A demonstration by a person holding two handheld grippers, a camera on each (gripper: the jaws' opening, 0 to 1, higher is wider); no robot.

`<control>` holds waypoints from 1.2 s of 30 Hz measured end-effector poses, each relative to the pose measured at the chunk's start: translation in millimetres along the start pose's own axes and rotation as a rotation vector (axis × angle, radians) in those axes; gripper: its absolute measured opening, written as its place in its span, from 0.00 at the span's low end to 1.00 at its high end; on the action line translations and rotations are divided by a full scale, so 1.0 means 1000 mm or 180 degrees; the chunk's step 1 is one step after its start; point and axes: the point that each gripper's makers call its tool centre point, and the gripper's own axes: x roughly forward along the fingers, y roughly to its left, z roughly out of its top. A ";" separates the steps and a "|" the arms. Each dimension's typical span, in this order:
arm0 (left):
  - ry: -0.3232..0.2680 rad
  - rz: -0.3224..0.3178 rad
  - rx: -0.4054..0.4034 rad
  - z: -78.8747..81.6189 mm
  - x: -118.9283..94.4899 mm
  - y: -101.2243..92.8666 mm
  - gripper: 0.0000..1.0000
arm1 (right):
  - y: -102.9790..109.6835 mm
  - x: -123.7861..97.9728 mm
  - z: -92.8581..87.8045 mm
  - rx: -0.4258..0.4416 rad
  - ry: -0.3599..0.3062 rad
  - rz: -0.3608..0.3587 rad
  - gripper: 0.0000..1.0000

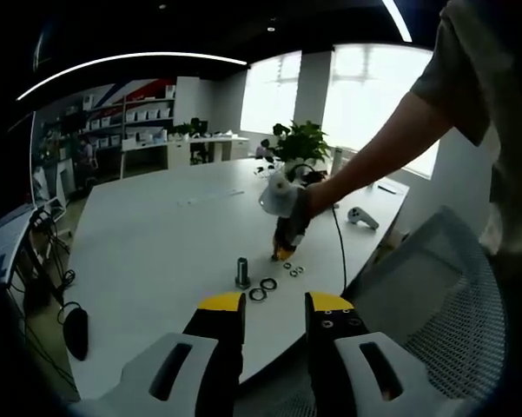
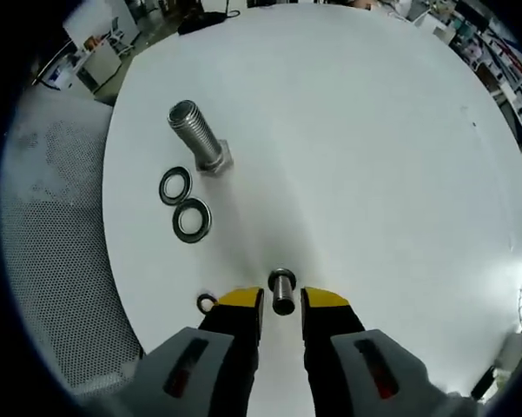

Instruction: Place the washer onto the threaded stud by aligning its center hole with the stud, sliding it down to the base, and recovering from edge contact or off-axis alignment until the washer reaches the visible bottom stop.

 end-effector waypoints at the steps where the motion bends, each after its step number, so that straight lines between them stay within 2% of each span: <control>1: 0.0000 -0.0001 -0.0001 0.000 0.000 0.000 0.25 | 0.000 -0.001 -0.002 0.0003 -0.0003 -0.0001 0.20; 4: 0.0005 0.0002 -0.0001 0.000 0.000 0.000 0.25 | 0.003 -0.005 -0.007 0.0036 -0.0018 0.0008 0.21; 10: 0.0015 0.0028 -0.0004 0.000 0.000 0.001 0.25 | 0.022 -0.012 -0.020 0.0019 -0.0018 0.0090 0.23; 18: 0.0006 0.0082 -0.0005 0.000 -0.001 0.004 0.25 | 0.051 -0.005 -0.037 -0.0139 0.0015 0.0258 0.23; 25: 0.0017 0.0104 0.0002 0.000 -0.001 0.004 0.25 | 0.049 -0.003 -0.036 -0.0265 -0.0034 0.0200 0.21; 28: 0.0030 0.0106 0.0007 -0.001 -0.001 0.004 0.25 | 0.047 -0.003 -0.037 -0.0478 -0.0039 0.0128 0.18; 30: 0.0039 0.0108 0.0005 -0.001 -0.001 0.005 0.25 | 0.047 -0.002 -0.037 -0.0769 -0.0040 0.0078 0.17; 36: 0.0035 0.0114 0.0011 -0.001 -0.001 0.004 0.25 | 0.047 -0.001 -0.036 -0.0708 0.0022 0.0101 0.17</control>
